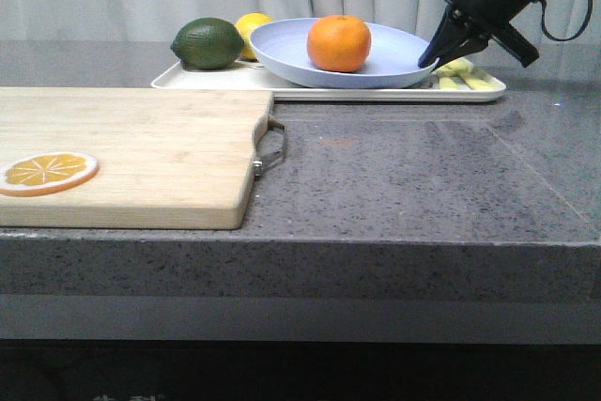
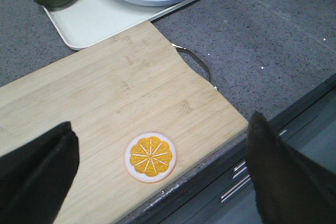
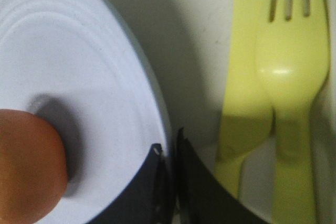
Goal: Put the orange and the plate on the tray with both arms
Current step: 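Push the plate with the right gripper onto the white tray, then release the plate and raise the right gripper away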
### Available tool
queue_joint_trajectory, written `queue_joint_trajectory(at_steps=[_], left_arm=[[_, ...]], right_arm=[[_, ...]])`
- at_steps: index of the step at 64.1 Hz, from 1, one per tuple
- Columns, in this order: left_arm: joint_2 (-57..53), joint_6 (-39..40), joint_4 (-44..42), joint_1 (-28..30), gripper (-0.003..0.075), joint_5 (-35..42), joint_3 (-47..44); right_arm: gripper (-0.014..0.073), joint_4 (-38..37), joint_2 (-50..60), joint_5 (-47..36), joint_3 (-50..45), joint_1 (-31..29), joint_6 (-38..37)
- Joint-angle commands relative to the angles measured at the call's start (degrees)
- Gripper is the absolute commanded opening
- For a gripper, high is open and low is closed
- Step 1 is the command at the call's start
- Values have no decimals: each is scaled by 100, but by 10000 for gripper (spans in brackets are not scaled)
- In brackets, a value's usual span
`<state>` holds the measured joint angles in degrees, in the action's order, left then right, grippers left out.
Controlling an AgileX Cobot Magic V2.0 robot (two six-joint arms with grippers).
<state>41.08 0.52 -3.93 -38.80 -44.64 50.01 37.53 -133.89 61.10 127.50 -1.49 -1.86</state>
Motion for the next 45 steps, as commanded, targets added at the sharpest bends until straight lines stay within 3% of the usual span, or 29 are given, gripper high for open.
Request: queue_joint_trajectory(at_steps=[1, 10, 17, 32, 45], left_arm=[[-14, 39, 22, 12, 622, 440, 153], [-14, 39, 22, 12, 622, 440, 153], [-14, 39, 22, 12, 622, 440, 153], [-14, 39, 22, 12, 622, 489, 153], [-14, 39, 6, 12, 622, 494, 153]], right_arm=[[52, 348, 443, -268, 230, 0, -14], [250, 348, 443, -332, 317, 0, -3], [333, 348, 482, -378, 464, 0, 3], [341, 184, 911, -69, 702, 0, 558], [341, -614, 1569, 63, 666, 0, 687]])
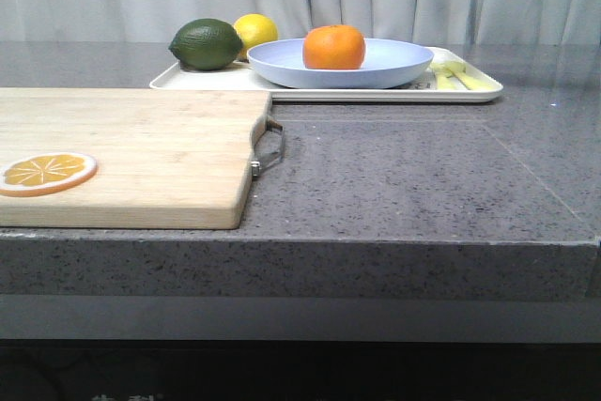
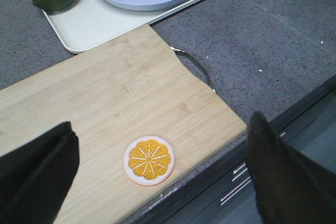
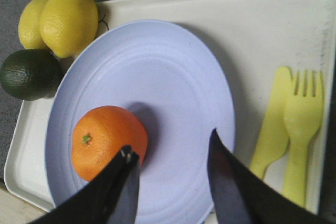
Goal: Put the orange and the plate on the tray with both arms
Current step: 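Release the plate and raise the right gripper away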
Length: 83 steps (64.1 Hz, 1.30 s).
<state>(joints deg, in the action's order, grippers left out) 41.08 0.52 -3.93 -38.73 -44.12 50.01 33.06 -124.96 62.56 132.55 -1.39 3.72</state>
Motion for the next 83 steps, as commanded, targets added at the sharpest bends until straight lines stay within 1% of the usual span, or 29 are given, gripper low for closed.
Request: queue_joint_trajectory(at_steps=[1, 11, 15, 23, 39, 48, 56, 65, 83], left_arm=[[-14, 39, 6, 5, 622, 443, 153], [-14, 39, 6, 5, 622, 443, 153], [-14, 39, -13, 5, 622, 443, 153], [-14, 39, -65, 5, 622, 443, 153], [-4, 39, -88, 5, 622, 471, 153], [-4, 39, -88, 5, 622, 471, 153], [-4, 39, -88, 5, 621, 471, 153], [-4, 39, -88, 5, 622, 471, 153], [-4, 39, -88, 5, 622, 471, 153]], right_arm=[[341, -256, 749, -65, 140, -10, 134], [341, -917, 1373, 191, -199, -10, 127], [341, -966, 1627, 181, -533, -10, 127], [341, -993, 2362, -150, -1470, -10, 190], [341, -1021, 4041, -880, -3410, 200, 1033], [341, -1158, 4990, -1257, -4589, 389, 1215], [341, -1489, 5771, -1242, -5553, 486, 1239], [341, -1558, 6620, -1224, -6522, 486, 1239], [339, -1613, 8165, -1244, -7935, 486, 1167]])
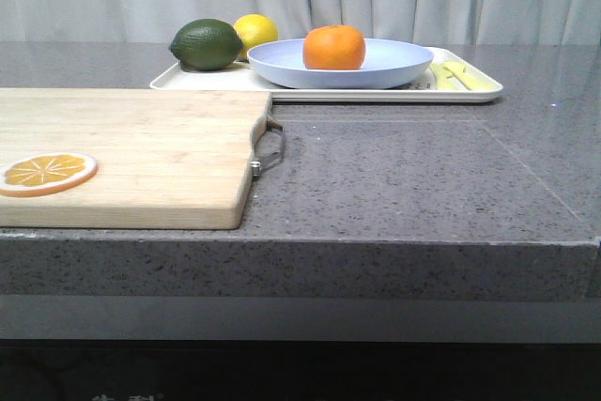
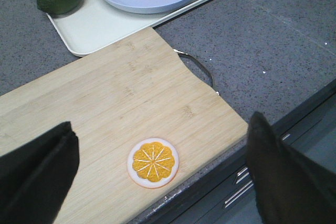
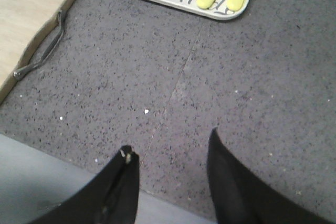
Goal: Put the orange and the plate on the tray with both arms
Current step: 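Release the plate and raise the right gripper away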
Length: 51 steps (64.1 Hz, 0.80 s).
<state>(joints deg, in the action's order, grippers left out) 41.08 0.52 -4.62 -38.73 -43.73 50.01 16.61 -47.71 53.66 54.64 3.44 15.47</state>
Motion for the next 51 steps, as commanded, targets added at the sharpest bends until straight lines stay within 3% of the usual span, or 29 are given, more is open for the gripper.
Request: queue_joint_trajectory(at_steps=[1, 18, 34, 39, 51], left_arm=[[-4, 39, -20, 5, 622, 432, 153], [-4, 39, -20, 5, 622, 432, 153], [-4, 39, -20, 5, 609, 432, 153], [-4, 39, -20, 5, 559, 432, 153], [-4, 39, -20, 5, 289, 432, 153]], right_arm=[[339, 18, 508, -354, -221, 3, -29], [339, -1110, 1424, -406, -871, 3, -1157], [318, -1120, 1585, -374, -949, 3, -1162], [252, -1120, 1585, -374, -949, 3, -1162], [32, -1120, 1585, -374, -949, 3, -1162]])
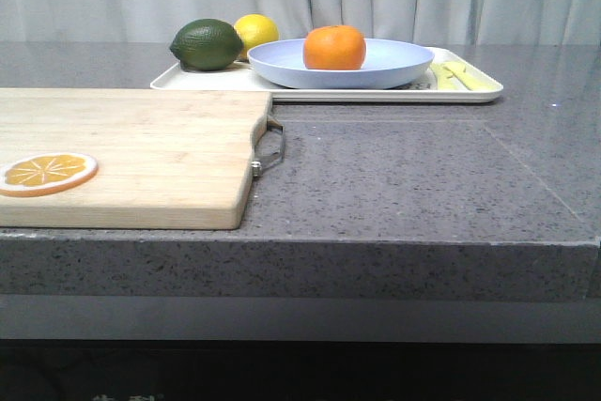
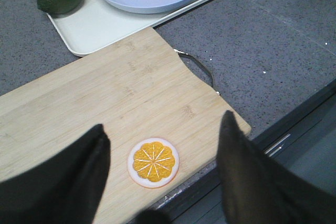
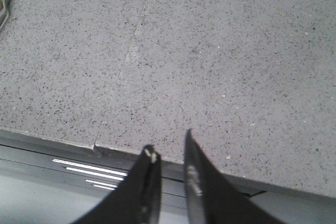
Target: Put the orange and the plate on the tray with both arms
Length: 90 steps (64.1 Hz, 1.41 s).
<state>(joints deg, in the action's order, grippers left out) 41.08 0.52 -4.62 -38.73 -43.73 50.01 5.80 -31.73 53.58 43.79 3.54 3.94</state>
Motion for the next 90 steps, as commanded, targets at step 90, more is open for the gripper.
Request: queue_joint_trajectory(at_steps=[90], left_arm=[[-4265, 39, 919, 3701, -17, 3841, -4448]], right_arm=[[-69, 8, -13, -242, 135, -6, -9]])
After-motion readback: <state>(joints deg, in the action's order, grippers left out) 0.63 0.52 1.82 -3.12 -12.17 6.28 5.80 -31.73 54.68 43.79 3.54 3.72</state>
